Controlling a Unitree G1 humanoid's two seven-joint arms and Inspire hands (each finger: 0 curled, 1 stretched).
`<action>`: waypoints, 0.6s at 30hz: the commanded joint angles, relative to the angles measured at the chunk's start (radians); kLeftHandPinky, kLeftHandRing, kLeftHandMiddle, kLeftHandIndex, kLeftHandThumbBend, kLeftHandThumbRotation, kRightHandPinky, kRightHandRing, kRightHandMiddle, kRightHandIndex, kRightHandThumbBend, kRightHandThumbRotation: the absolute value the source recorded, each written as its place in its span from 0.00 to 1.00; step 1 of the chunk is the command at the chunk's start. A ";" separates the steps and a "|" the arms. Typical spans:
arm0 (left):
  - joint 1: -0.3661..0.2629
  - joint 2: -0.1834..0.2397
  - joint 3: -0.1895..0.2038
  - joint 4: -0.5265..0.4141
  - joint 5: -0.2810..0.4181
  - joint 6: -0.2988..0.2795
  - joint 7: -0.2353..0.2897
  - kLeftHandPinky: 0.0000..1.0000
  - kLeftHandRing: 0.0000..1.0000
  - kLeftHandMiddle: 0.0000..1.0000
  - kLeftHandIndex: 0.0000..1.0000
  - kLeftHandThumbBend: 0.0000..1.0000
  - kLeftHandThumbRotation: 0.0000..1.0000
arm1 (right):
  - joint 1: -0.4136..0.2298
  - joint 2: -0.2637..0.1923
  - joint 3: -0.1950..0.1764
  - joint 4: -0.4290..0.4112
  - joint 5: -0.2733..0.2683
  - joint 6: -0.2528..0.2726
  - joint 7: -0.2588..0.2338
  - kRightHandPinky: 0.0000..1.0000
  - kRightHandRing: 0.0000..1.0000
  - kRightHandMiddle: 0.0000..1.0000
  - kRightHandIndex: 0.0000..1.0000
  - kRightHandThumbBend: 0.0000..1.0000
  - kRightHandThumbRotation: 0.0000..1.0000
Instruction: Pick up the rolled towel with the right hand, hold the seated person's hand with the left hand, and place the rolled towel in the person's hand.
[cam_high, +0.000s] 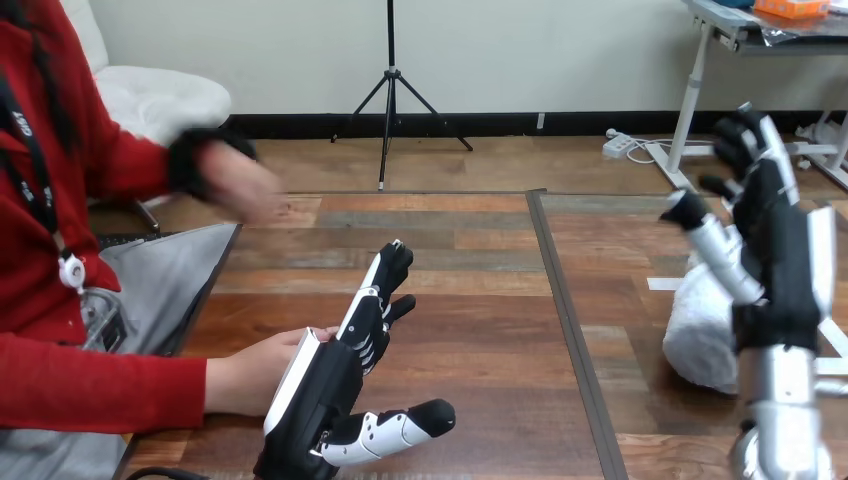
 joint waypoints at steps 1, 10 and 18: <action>-0.055 -0.012 0.003 -0.019 -0.017 -0.008 -0.005 0.93 1.00 1.00 1.00 1.00 0.57 | -0.106 -0.038 -0.017 -0.059 -0.002 0.046 -0.020 0.77 0.89 0.90 0.94 1.00 0.69; -0.051 -0.016 0.004 -0.021 -0.017 -0.005 -0.007 0.94 1.00 1.00 1.00 1.00 0.56 | -0.152 -0.085 -0.030 -0.080 -0.011 0.147 -0.042 0.76 0.90 0.90 0.94 1.00 0.67; -0.049 -0.016 0.003 -0.021 -0.019 -0.005 -0.011 0.94 1.00 1.00 1.00 1.00 0.56 | -0.200 -0.134 -0.032 -0.096 -0.062 0.283 -0.085 0.74 0.90 0.90 0.95 1.00 0.66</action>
